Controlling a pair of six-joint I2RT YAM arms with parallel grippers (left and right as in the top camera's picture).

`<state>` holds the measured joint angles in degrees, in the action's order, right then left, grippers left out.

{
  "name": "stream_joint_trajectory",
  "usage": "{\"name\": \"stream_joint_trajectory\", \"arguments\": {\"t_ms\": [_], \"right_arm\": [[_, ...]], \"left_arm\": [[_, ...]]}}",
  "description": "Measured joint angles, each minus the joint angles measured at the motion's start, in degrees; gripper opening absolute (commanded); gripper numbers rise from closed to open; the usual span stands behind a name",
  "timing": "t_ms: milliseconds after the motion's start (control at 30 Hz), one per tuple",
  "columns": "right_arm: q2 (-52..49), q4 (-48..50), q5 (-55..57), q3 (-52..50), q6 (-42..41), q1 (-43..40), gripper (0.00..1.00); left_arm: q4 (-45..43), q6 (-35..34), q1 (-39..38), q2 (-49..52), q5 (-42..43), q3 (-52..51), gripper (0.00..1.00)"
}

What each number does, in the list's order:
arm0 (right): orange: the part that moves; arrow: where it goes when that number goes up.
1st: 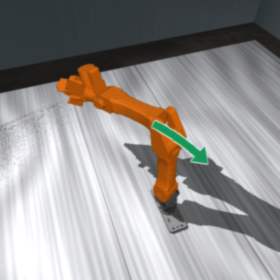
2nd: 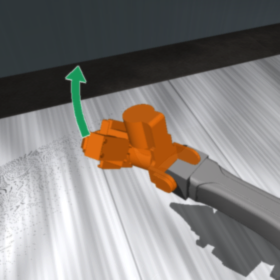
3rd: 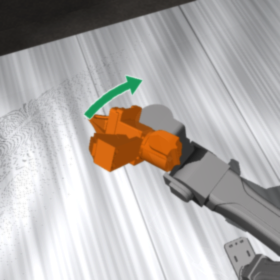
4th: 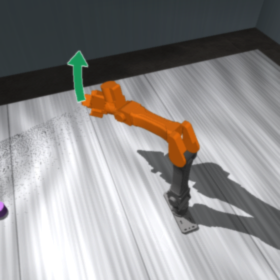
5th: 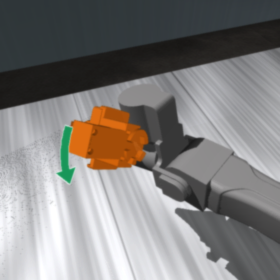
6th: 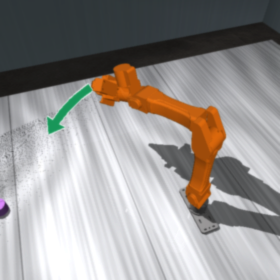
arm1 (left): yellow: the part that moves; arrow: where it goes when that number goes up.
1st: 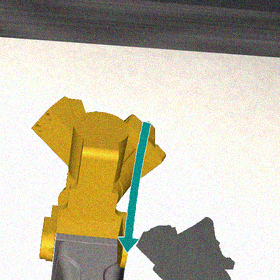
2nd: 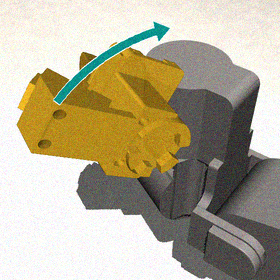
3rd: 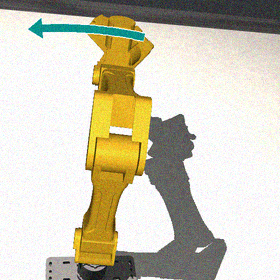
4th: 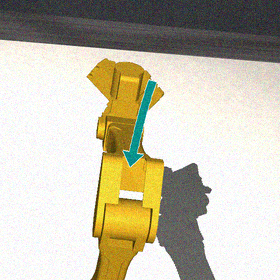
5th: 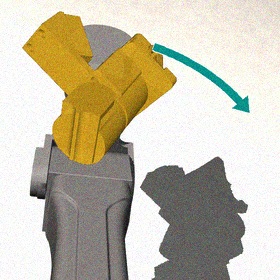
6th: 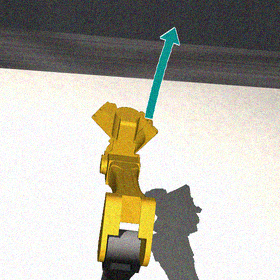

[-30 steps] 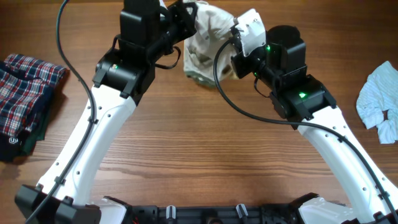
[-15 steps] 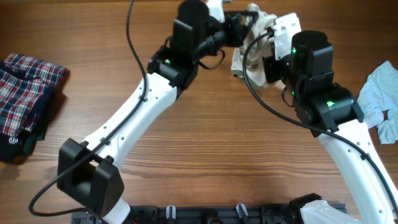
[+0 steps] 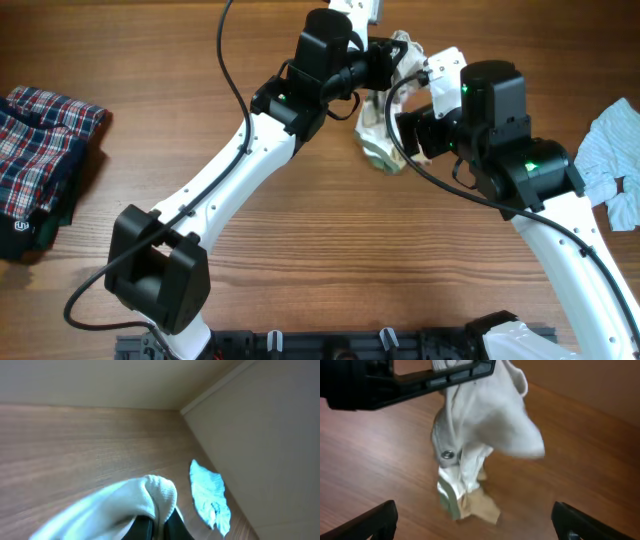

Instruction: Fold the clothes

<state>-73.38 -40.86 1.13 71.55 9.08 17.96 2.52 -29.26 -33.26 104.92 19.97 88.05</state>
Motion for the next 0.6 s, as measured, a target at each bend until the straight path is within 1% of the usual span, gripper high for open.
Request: {"name": "stream_joint_trajectory", "arguments": {"t_ms": [100,200,300,467,533,600], "right_arm": [[0.00,-0.24,0.46,0.00,-1.49,0.00,1.00],[0.00,-0.11,4.55,0.00,-7.02,-2.10,1.00],[0.13,-0.76,6.21,0.00,-11.56,-7.96,1.00],[1.42,-1.11,6.86,0.00,-16.85,-17.40,1.00],[1.64,-1.09,6.84,0.00,-17.90,-20.00,1.00],[1.64,-1.07,6.84,0.00,-18.40,-21.40,1.00]], "left_arm": [[2.38,2.05,0.00,0.00,-0.22,0.00,0.04],[-1.57,3.08,-0.57,0.02,-0.44,-0.02,0.04],[-9.77,3.34,-4.37,0.09,-0.61,-0.02,0.04],[-13.33,3.30,-10.12,0.09,-0.11,0.31,0.04],[-10.51,3.58,-10.29,0.09,1.38,0.68,0.04],[-2.71,5.57,-9.62,0.09,2.01,1.20,0.04]]}}
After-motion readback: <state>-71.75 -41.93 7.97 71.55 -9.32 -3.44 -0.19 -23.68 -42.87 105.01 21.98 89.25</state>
